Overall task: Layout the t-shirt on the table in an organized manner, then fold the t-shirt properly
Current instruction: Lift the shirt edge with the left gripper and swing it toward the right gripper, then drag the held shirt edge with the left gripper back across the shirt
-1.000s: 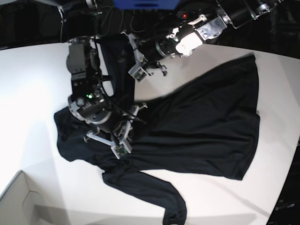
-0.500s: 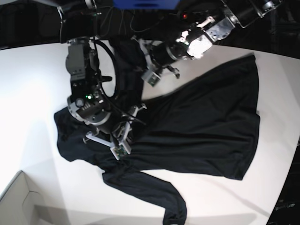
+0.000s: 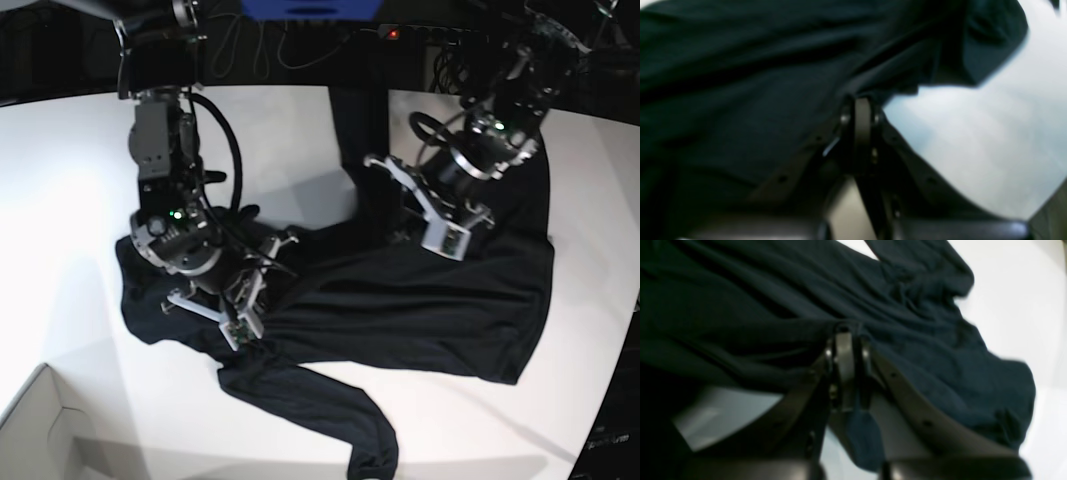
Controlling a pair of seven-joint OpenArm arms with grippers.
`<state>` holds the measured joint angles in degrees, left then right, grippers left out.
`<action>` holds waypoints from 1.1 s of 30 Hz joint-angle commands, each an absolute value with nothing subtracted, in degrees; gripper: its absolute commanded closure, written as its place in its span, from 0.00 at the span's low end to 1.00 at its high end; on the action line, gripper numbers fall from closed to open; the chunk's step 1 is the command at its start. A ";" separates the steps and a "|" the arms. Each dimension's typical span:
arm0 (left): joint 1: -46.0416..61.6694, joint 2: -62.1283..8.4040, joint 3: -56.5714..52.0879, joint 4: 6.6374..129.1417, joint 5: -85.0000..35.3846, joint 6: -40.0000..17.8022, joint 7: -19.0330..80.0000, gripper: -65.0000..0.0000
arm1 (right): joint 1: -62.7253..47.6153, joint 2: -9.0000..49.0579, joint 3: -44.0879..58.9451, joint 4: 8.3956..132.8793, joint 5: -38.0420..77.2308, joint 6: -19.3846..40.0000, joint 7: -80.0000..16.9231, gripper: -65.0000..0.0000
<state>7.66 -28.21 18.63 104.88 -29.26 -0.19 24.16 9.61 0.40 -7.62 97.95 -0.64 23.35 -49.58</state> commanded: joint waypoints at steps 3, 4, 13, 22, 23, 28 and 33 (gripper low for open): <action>6.46 -30.29 13.85 107.38 -29.41 -0.22 22.29 1.00 | 11.21 0.92 -7.60 99.03 -0.04 23.60 -48.04 1.00; 6.20 -30.73 12.79 107.47 -29.41 -0.22 22.29 1.00 | 11.47 1.19 -7.60 98.95 -0.04 23.60 -48.13 1.00; -0.31 -30.99 10.95 103.87 -29.49 -0.22 21.93 1.00 | 11.30 1.89 -6.73 98.59 -0.04 23.60 -48.13 1.00; 1.45 -26.24 11.03 98.24 -29.49 -0.31 22.37 0.88 | 10.68 2.07 -5.67 97.54 -0.04 23.60 -48.13 1.00; 2.51 -26.24 11.03 99.38 -29.49 -0.31 22.37 0.81 | 10.59 2.07 -5.76 97.36 -0.04 23.60 -48.04 1.00; 12.26 -26.68 10.59 108.35 -29.49 -0.31 22.37 0.49 | 10.51 2.07 -5.93 97.01 -0.04 23.60 -48.04 1.00; 22.11 -26.59 10.51 110.11 -29.14 -0.31 22.29 0.41 | 10.15 1.80 -6.02 97.10 0.04 23.60 -48.13 1.00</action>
